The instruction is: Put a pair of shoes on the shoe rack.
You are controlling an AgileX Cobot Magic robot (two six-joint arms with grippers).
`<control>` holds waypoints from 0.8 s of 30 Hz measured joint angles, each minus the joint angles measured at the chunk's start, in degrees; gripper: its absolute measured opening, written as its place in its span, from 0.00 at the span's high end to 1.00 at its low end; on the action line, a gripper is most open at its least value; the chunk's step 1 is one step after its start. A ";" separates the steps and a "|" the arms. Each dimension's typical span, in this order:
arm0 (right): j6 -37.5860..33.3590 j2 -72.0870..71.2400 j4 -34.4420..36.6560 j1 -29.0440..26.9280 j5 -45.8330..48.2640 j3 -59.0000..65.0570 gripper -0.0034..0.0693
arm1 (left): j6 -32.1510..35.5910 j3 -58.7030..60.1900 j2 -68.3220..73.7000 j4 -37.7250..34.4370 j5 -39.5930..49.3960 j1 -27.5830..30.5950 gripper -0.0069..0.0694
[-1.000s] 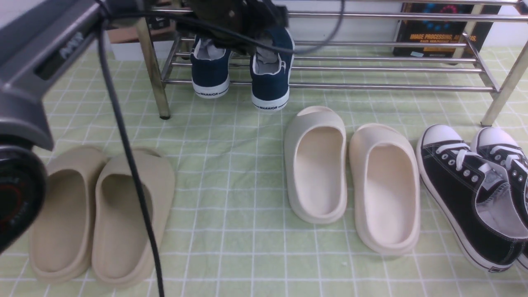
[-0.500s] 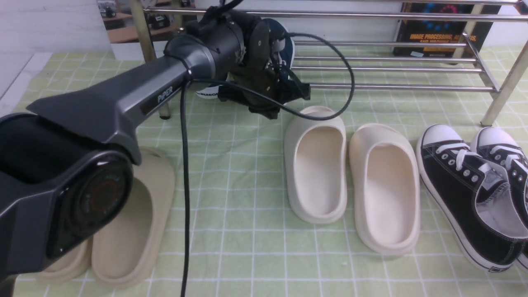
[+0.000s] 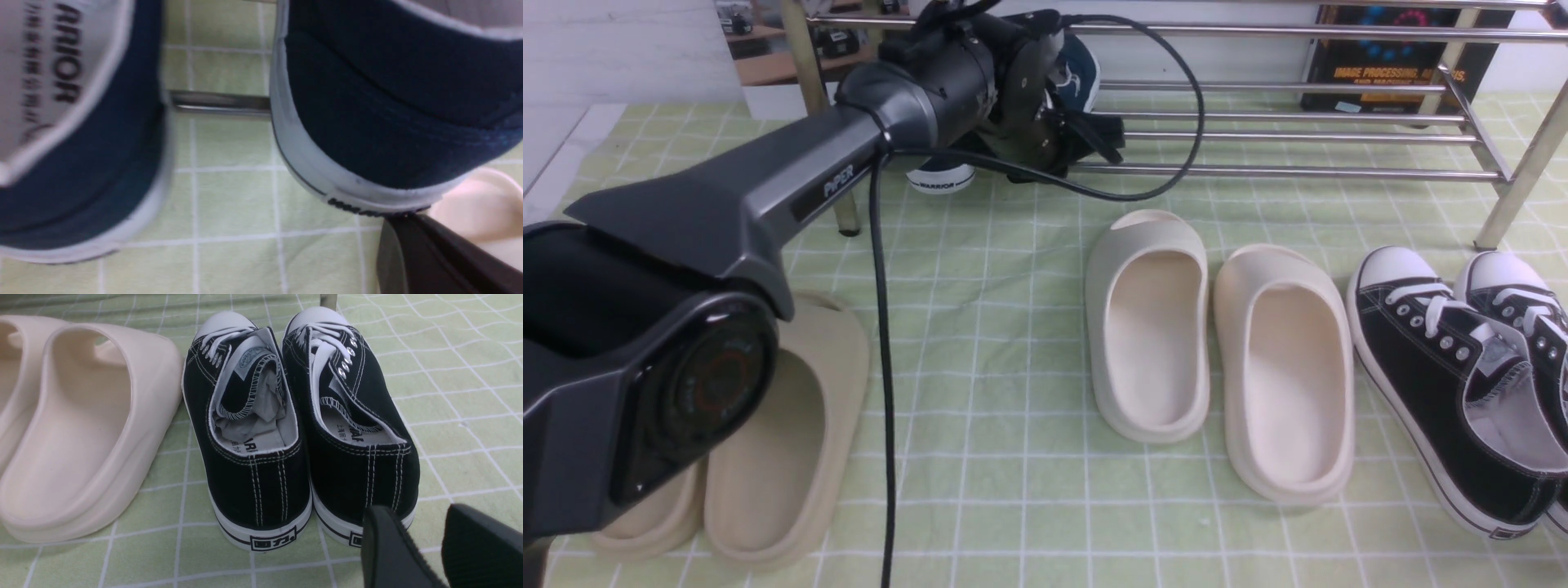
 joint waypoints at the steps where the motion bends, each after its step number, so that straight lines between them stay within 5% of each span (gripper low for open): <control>1: 0.00 0.00 0.00 0.00 0.00 0.00 0.62 | 0.00 -0.24 0.00 0.06 0.49 0.15 0.93; 13: 0.00 0.00 0.00 0.00 0.00 0.00 0.62 | 7.14 -11.55 -2.25 -0.02 22.42 -0.43 0.93; 24: 0.00 0.00 0.00 0.00 0.00 0.00 0.62 | 16.53 -10.39 -25.01 -0.60 32.01 -0.43 0.93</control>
